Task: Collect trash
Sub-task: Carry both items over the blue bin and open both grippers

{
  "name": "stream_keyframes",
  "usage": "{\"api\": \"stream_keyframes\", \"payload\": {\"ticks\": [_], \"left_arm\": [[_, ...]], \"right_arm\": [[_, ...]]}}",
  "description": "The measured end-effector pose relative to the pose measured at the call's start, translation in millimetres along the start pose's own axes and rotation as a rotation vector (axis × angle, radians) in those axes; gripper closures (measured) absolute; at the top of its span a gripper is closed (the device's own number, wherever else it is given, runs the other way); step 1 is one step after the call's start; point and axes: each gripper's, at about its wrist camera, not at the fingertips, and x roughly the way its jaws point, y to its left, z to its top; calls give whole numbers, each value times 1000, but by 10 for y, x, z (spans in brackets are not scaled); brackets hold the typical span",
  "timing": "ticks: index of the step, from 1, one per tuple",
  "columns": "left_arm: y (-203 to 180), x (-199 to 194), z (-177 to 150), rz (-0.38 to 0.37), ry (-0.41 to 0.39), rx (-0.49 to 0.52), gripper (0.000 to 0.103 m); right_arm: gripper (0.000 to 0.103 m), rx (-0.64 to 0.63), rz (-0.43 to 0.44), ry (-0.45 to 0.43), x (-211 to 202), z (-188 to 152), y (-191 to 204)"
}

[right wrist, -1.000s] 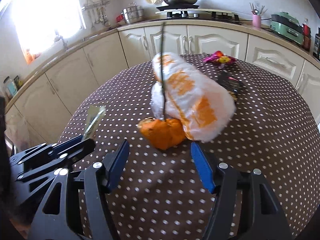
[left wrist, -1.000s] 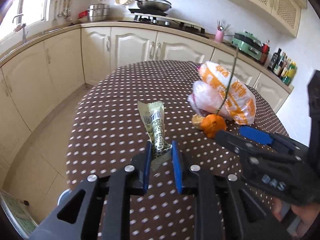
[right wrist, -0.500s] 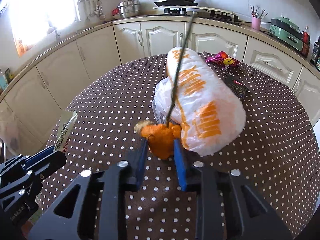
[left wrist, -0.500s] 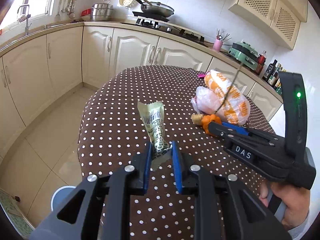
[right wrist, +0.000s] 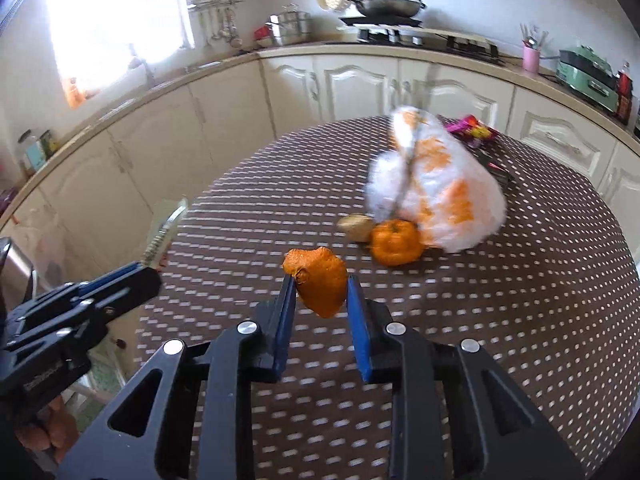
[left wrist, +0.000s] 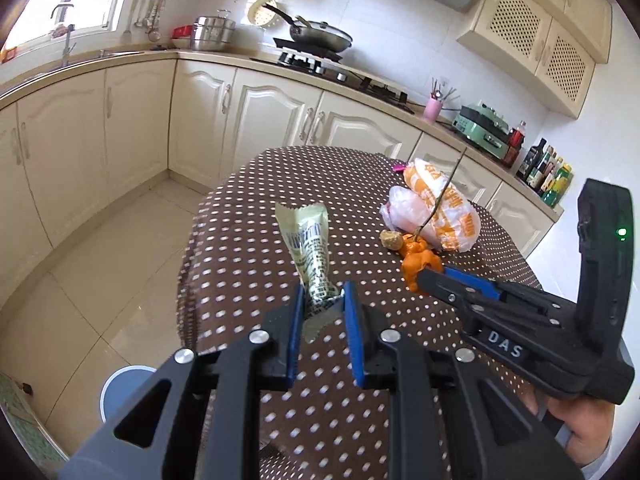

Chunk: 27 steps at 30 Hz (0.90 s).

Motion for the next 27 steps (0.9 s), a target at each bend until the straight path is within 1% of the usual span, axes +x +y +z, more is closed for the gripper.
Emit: {"api": "stream_keyframes", "payload": {"ticks": [4,6,9,13,16,20,23,26,27], "left_arm": [[240,-220,-76,21,-19,-39,84],[397,-336,-137,44,-28,-64,84],[680,-505,-251,84,-34,-106,84],[1047,-642,-429,135,-25,-159,84],[1332,-689,-573,167,-6,-204,84],[1712,-668,-788,203,32,-270,84],[1935,-587,-868,219,58,-306,84],[2126,-497,-899,230,65,-333,83],[2177,-459,-893,233,70,-335,82]], "right_arm": [[79,-46,62,-12,-64,1,371],[78,-71,99,-13,-58,-10,579],[78,-113,170,1,13,-63,970],[78,-155,234,35,187,-159,1382],[78,-183,273,76,389,-251,1660],[78,-205,301,123,623,-350,1899],[78,-219,310,148,770,-442,2040],[78,-227,310,162,891,-492,2137],[78,-230,309,163,924,-495,2151]]}}
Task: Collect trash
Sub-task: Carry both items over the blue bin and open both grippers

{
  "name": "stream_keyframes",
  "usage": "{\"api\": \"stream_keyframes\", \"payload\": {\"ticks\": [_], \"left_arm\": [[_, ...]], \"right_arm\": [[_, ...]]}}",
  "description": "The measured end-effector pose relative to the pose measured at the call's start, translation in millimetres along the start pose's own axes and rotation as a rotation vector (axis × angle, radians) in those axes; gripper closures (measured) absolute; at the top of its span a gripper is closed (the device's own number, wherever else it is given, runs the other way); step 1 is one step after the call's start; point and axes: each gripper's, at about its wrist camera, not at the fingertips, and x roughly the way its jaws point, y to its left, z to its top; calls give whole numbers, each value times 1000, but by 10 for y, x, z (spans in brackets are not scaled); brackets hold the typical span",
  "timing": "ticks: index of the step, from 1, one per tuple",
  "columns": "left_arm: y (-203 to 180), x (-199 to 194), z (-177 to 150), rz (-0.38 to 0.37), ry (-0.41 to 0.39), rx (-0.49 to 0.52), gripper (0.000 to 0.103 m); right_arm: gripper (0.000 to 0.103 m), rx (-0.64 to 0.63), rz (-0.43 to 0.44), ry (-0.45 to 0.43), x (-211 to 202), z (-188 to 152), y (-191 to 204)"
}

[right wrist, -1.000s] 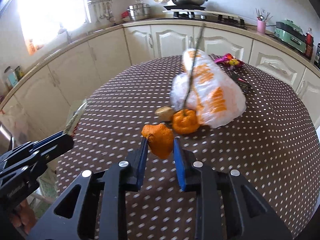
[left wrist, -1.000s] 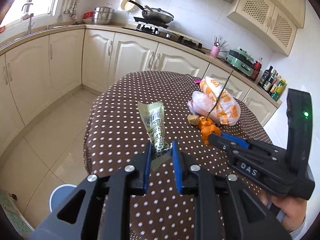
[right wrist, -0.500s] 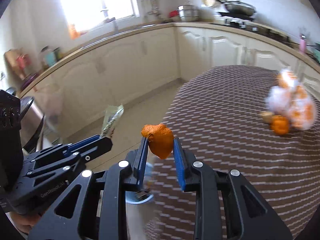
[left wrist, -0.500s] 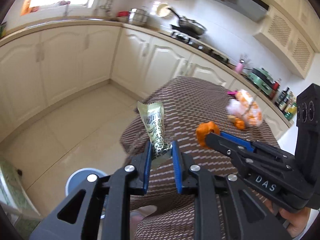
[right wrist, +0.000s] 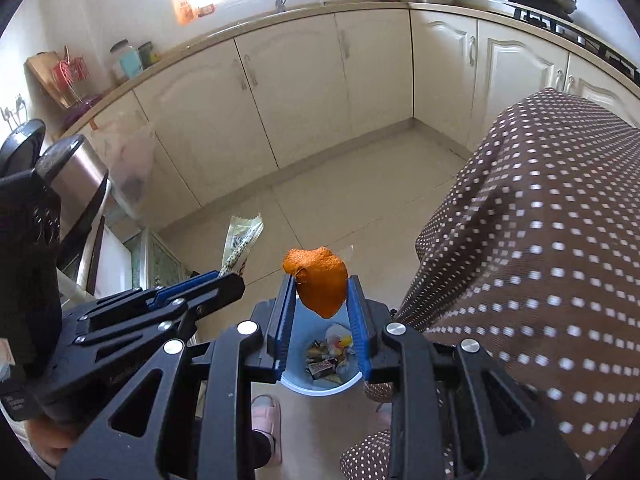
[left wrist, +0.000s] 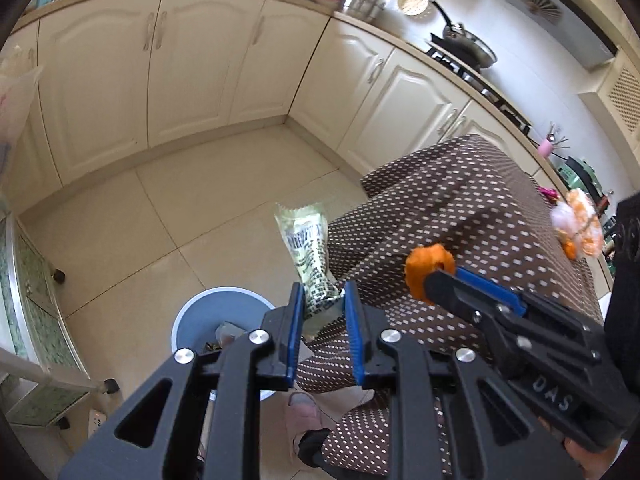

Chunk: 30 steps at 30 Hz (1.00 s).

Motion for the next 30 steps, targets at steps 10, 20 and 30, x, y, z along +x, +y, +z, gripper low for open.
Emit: {"api": "stream_keyframes", "payload": {"ticks": [10,20,30], "left_arm": [[221,284,33,63,34,-19,63],[336,258,-51,61,38,-61,63],[448,15,29,61,-14,-84,63]], "right_arm": [[78,11,-10,55,425,-30,-28],[78,1,4,76,551,-44,77],[73,23,60,21,575,90,170]]}}
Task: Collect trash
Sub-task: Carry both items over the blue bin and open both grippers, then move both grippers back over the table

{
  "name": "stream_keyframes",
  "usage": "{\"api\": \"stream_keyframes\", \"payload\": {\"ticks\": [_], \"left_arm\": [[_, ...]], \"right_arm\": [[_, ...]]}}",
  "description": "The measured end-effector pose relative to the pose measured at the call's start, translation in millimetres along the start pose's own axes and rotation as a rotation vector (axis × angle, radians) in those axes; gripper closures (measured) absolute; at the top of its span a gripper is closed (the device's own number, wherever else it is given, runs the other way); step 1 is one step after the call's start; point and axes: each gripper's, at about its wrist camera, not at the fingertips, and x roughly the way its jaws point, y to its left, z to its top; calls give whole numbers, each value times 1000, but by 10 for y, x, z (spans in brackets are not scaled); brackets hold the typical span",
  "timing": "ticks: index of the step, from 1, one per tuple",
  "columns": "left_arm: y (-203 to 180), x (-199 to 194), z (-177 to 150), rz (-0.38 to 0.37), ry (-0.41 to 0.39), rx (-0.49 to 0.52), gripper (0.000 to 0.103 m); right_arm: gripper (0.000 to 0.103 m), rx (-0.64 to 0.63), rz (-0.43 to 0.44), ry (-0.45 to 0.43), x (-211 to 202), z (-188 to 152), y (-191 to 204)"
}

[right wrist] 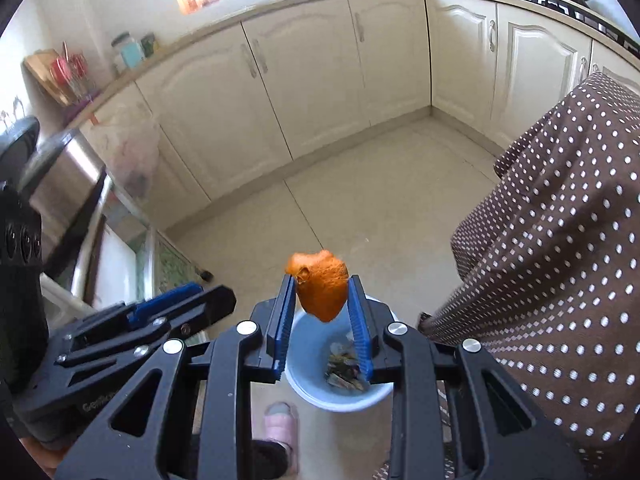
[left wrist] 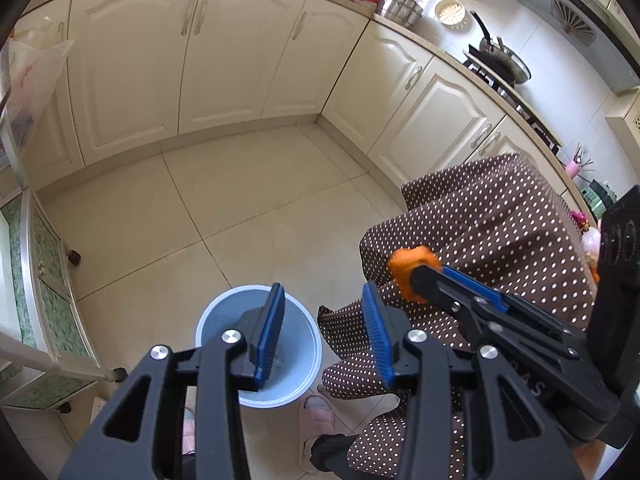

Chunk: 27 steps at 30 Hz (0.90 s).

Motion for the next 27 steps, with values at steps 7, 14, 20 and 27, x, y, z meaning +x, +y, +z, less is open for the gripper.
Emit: {"api": "stream_keyframes", "payload": {"ticks": [7,14,20,27], "left_arm": [[-70,-203,48,-3,-30,8,63],[-543,-458,43,-63,-61,79,63],[-1266,-648,-6,-144,-84,197,63],[-2414,-617,-144,-249,-58,369,63]], "right_arm": [[67,-3,-15,-26,-134,17,4],[63,0,-88,-122,-788,10,-216],[59,33,-182,-255,-1582,-47,-581],[53,110,-321,-360,-2362,-265,-1274]]}}
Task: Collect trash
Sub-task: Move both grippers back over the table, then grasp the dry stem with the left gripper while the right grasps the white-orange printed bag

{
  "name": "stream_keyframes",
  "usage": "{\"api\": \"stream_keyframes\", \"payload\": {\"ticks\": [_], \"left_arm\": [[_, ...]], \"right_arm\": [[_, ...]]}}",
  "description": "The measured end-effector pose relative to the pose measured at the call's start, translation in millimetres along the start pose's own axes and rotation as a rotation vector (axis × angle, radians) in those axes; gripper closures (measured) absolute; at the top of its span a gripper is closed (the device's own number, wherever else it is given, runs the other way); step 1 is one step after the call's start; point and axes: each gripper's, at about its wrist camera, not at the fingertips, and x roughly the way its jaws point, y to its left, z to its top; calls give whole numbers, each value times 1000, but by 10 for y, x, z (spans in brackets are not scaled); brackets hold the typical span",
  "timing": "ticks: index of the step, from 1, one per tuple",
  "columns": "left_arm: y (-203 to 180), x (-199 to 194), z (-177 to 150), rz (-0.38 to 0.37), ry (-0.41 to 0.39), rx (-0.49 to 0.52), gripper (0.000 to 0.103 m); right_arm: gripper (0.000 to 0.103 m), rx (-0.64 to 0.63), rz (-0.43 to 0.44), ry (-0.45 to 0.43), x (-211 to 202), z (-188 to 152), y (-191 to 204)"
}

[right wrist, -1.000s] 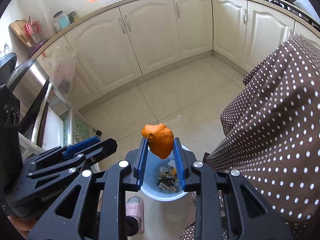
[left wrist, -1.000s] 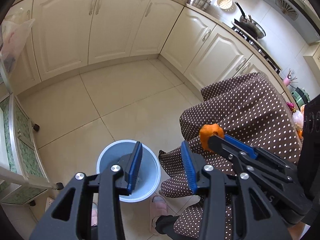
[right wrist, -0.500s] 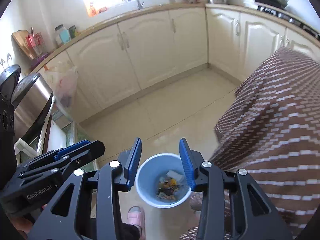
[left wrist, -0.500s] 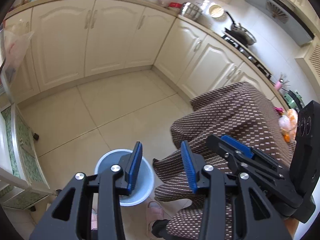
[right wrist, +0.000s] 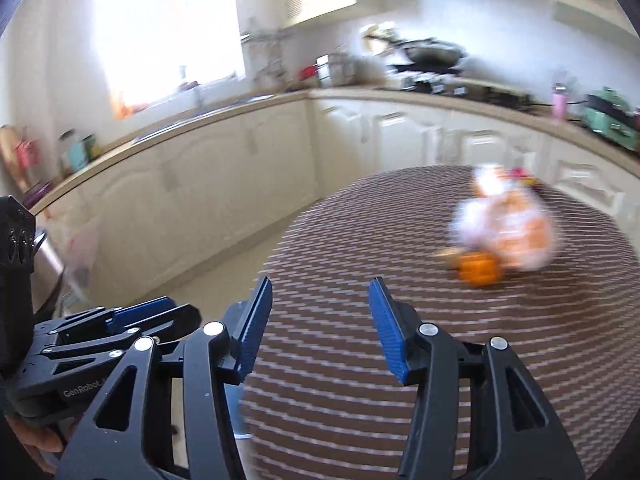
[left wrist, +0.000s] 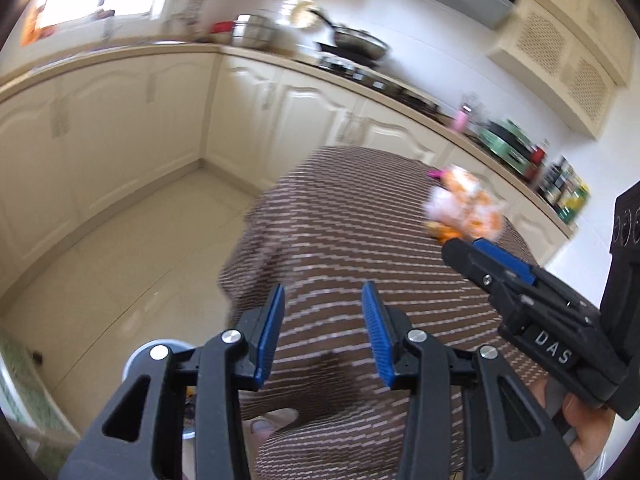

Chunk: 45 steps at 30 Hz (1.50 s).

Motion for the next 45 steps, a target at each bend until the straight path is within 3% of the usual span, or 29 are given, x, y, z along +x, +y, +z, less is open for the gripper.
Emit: {"api": "stream_keyframes", "payload": {"ticks": [7,11,17,26,30,33,45], "left_arm": [[-874,491,209,-85,40,130,63],[-1233,773,321,-99,58,191,63],[-1684,1235,474,-107,74,288,63],[-1835,1731,619,-97,97,313,64],[-1853,1796,642,-106,104,313,93],[-1827,1750,631,-117,97,311,99],[-1544,1241,576,-175,19,246,100]], "right_arm": [[53,135,-179,-35,-251,-22,-1076],[53,173,-230,-32,-238,-37,-1464],[52,205,-241,-34,-193,-6,-1818],[47,227,-243,-48,-139,50,-1960],[47,229,-225,-42,-74,95,-2007],[47,227,-208,-40,-50,106,-1975],[41,205,-133,-28,17,261,-1735]]}}
